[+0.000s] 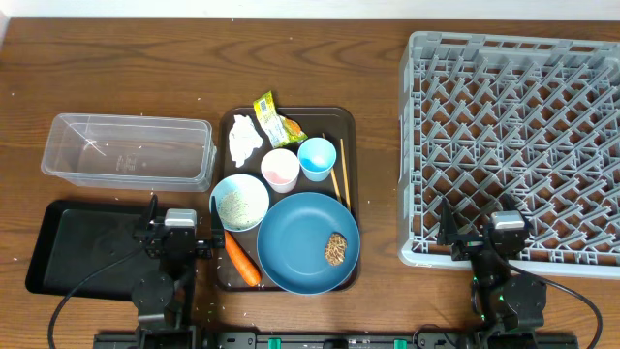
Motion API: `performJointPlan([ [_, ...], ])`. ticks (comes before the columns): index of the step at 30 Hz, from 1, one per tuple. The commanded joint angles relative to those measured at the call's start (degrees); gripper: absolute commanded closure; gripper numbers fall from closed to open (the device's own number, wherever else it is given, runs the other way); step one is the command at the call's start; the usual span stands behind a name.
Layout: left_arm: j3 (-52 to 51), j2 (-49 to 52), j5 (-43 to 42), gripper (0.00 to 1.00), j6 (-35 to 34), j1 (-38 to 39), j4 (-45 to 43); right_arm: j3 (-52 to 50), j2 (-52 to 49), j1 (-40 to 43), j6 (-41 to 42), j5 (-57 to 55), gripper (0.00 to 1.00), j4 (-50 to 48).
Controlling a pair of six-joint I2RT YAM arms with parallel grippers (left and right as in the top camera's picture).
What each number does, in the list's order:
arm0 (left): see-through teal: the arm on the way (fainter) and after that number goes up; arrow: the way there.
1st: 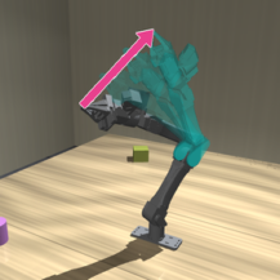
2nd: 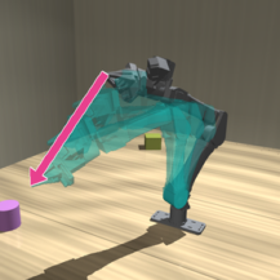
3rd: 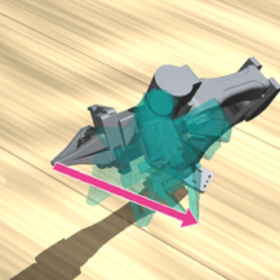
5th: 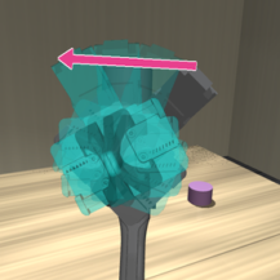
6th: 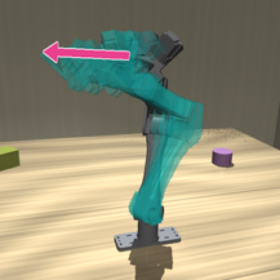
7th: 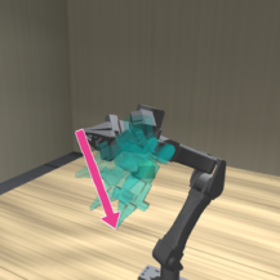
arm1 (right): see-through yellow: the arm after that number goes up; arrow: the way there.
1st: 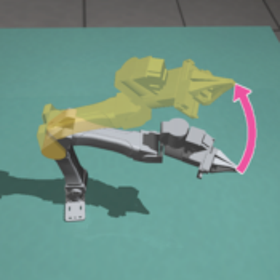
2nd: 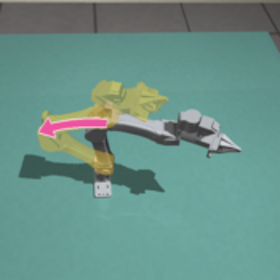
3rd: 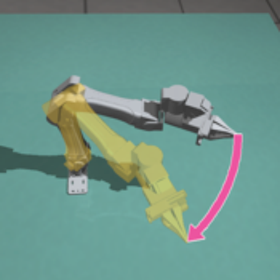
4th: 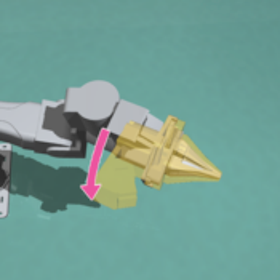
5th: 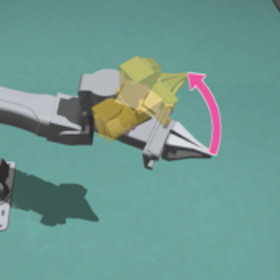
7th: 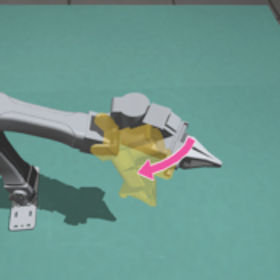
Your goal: Sort waste into correct bins and load items into the dishwasher rack
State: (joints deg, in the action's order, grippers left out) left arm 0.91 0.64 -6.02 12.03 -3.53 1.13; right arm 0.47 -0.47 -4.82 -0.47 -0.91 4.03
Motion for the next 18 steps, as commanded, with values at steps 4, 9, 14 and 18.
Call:
performJointPlan([
  [4,-0.7,0.1,-1.0,0.02,-0.3,0.2,2.3,-0.2,0.0,0.8,-0.3,0.3,0.01,0.2],
  [9,-0.7,0.1,-1.0,0.02,-0.3,0.2,2.3,-0.2,0.0,0.8,-0.2,0.2,0.01,-1.0],
  [14,-0.7,0.1,-1.0,0.02,-0.3,0.2,2.3,-0.2,0.0,0.8,-0.2,1.4,0.01,-3.0],
  [18,-0.7,0.1,-1.0,0.02,-0.3,0.2,2.3,-0.2,0.0,0.8,-0.2,1.4,0.01,-2.7],
])
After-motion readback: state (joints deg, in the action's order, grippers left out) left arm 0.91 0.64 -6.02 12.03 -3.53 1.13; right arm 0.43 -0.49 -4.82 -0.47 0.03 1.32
